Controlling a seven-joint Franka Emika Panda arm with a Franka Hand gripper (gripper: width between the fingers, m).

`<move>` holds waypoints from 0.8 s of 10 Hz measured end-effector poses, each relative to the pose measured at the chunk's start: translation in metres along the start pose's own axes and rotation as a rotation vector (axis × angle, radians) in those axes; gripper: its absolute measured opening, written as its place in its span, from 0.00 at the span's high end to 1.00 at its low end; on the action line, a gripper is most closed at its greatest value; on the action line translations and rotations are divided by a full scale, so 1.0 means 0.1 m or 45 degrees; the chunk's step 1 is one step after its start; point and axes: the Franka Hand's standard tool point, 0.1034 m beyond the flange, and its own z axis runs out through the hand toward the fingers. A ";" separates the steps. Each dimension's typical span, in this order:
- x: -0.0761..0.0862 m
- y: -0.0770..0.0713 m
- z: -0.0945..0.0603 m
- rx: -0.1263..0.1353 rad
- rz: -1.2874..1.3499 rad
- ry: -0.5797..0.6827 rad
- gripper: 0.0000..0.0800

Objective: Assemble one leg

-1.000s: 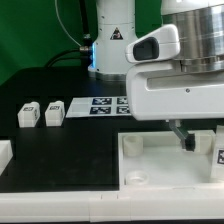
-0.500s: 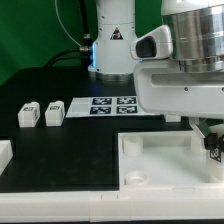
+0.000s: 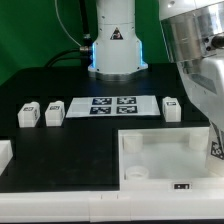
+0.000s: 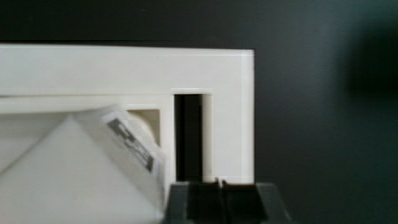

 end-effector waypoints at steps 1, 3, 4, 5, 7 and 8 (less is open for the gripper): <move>0.00 0.00 0.00 0.000 -0.037 0.000 1.00; 0.00 -0.03 -0.03 -0.031 -0.261 0.000 0.86; 0.00 -0.04 -0.07 -0.080 -0.528 0.007 0.64; -0.04 -0.07 -0.12 -0.141 -0.792 0.009 0.64; -0.06 -0.05 -0.12 -0.184 -1.152 0.009 0.41; -0.04 -0.05 -0.12 -0.188 -1.288 0.002 0.23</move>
Offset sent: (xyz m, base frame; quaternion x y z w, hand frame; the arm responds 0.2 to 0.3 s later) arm 0.0140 -0.0040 0.0126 -0.0513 0.0123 -0.3664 0.9290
